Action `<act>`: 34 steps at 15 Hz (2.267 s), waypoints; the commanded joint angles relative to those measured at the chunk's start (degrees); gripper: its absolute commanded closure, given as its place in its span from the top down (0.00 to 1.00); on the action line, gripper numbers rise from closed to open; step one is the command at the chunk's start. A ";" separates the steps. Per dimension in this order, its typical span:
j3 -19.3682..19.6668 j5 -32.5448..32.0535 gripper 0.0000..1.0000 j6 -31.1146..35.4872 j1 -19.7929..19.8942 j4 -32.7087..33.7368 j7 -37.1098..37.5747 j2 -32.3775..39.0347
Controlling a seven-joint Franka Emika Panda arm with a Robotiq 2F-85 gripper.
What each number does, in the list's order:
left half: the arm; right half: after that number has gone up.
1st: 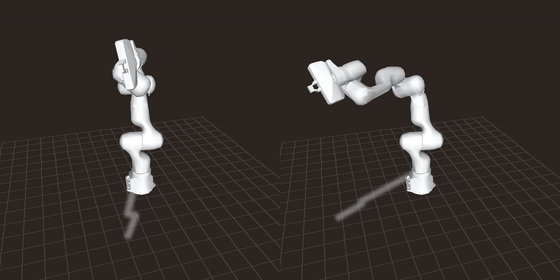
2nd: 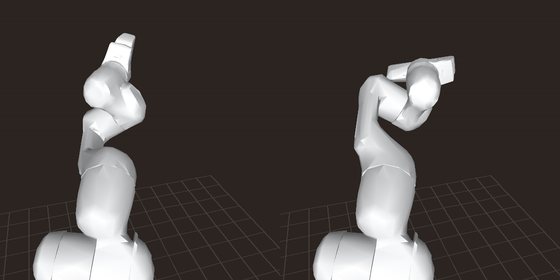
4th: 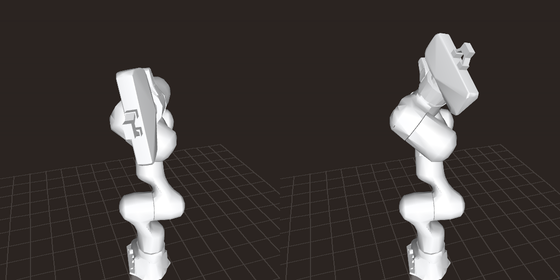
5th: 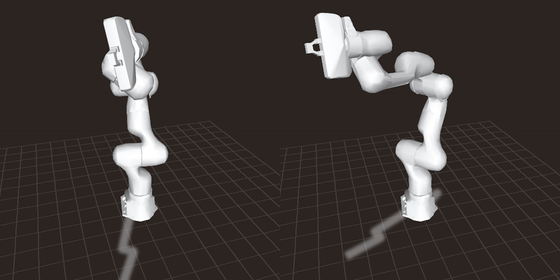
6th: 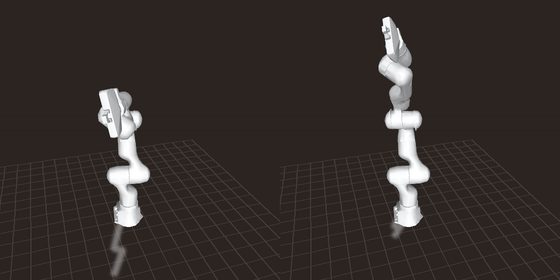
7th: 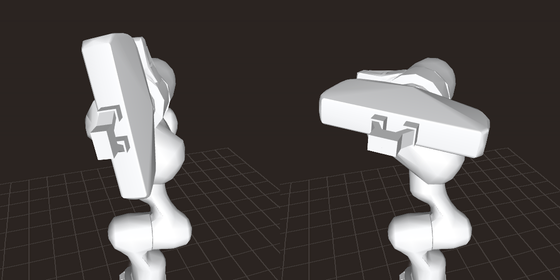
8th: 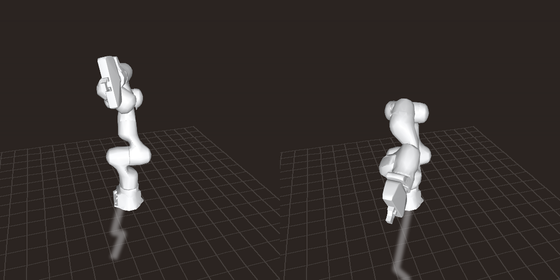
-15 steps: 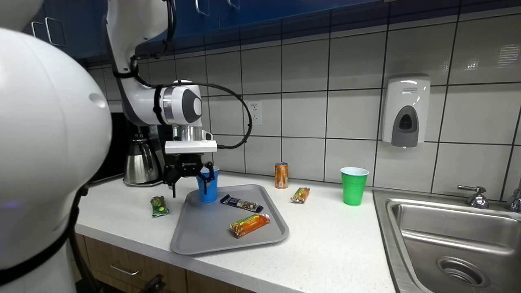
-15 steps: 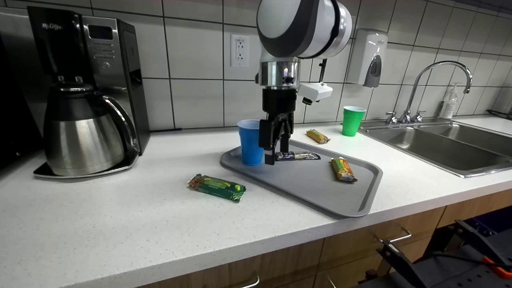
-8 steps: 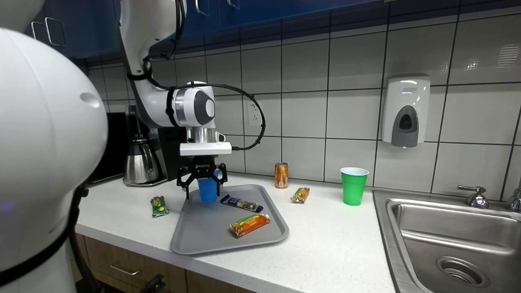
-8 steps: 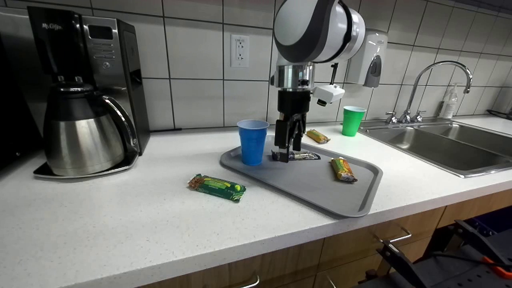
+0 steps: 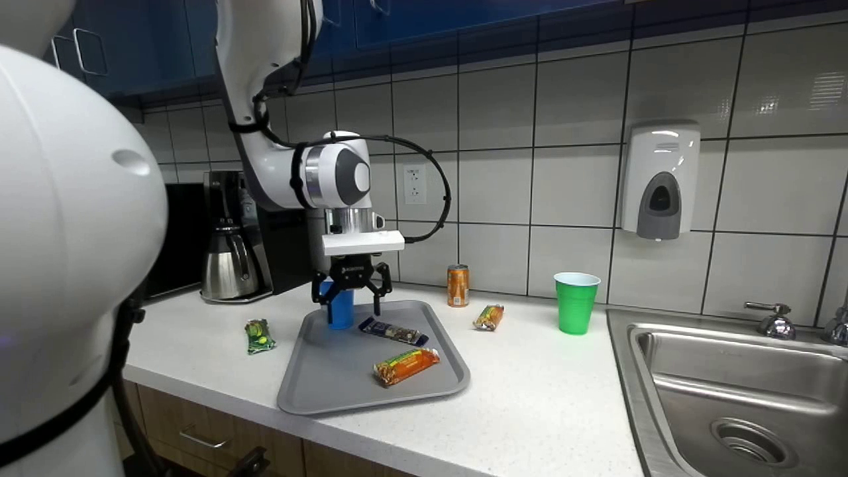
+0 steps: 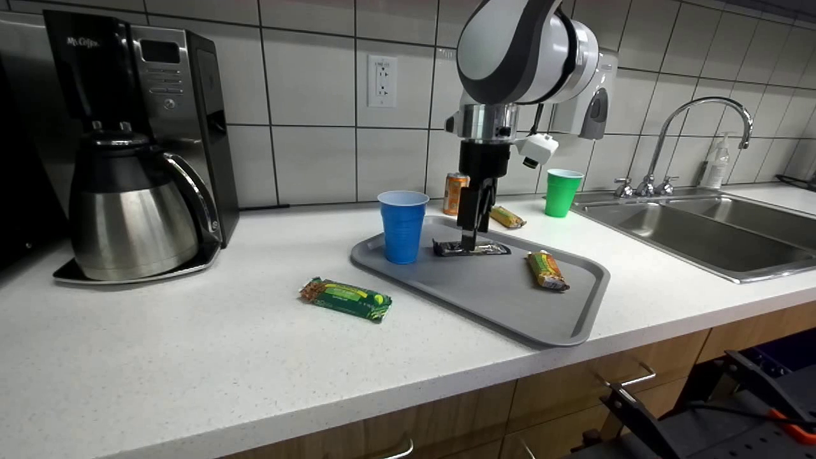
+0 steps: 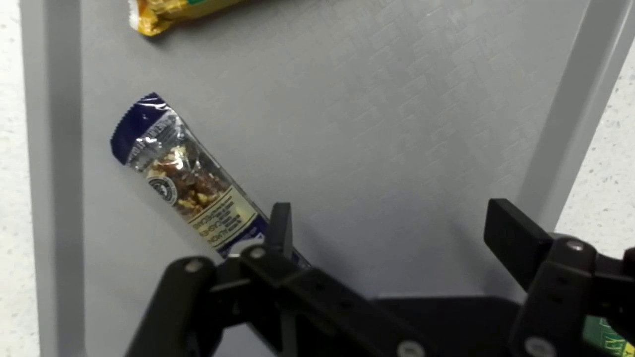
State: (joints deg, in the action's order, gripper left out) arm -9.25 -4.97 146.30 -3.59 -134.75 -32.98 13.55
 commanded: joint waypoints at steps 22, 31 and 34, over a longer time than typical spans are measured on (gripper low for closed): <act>-0.08 -3.85 1.00 5.75 4.21 8.73 -17.88 9.89; 0.15 -4.87 1.00 5.42 4.17 9.59 -19.39 11.36; 0.21 -5.16 1.00 5.38 4.16 9.82 -19.39 11.75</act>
State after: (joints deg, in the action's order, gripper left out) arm -8.92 -8.95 152.05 -0.16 -126.20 -50.84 24.51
